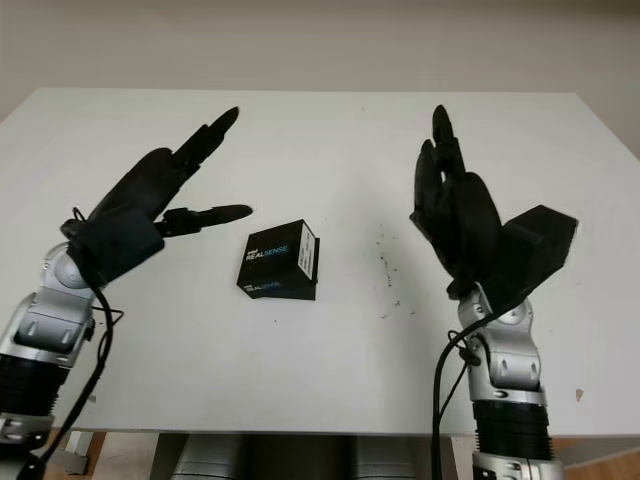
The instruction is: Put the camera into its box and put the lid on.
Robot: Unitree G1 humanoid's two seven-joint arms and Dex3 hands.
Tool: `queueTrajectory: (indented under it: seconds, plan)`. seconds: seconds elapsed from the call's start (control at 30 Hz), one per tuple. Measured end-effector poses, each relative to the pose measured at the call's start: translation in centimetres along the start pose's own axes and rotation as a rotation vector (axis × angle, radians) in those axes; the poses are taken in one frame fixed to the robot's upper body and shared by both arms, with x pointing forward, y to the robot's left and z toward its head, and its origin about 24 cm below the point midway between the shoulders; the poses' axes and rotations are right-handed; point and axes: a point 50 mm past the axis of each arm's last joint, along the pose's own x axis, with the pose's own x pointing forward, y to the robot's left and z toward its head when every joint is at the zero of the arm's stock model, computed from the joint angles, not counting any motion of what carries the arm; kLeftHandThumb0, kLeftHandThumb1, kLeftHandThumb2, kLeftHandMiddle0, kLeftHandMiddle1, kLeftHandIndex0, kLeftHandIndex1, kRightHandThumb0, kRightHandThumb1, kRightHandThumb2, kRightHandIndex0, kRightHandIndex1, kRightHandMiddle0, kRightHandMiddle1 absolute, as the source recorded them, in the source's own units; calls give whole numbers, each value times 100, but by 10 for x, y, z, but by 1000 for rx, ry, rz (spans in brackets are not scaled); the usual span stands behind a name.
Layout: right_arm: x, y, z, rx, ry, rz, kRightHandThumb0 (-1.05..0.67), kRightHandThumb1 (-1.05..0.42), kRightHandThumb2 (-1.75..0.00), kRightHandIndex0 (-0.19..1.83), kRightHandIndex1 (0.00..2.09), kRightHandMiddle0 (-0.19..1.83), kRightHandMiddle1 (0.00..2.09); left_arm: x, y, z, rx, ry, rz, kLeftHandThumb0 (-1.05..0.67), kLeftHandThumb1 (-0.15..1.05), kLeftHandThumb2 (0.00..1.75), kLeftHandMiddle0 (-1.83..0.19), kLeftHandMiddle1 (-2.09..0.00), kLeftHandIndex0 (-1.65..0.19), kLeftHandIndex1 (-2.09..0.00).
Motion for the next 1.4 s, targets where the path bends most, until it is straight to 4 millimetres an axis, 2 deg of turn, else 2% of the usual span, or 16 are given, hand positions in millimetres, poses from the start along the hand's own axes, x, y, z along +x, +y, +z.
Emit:
queueTrajectory:
  seconds: [0.3,0.53,0.87,1.4]
  plan:
    - [2,-7,13,-34,1,6,-72,-105,-77,-19,0,-19,0,-9,-1,-15,108,20,-185,-97,97,5,12,-4,13,-5]
    - [2,-6,13,-53,7,5,-72,-105,-76,-19,0,-19,0,-10,-9,-16,129,5,-274,-99,96,5,15,-5,15,-4]
    - [3,-5,13,-71,1,4,-70,-105,-78,-19,0,-19,0,-10,-28,-13,116,-34,-296,-97,96,6,13,-5,15,-5]
    - [1,-5,11,-71,6,7,-70,-105,-77,-19,0,-19,0,-4,-43,-12,37,-4,-309,-87,90,4,16,-5,16,-5]
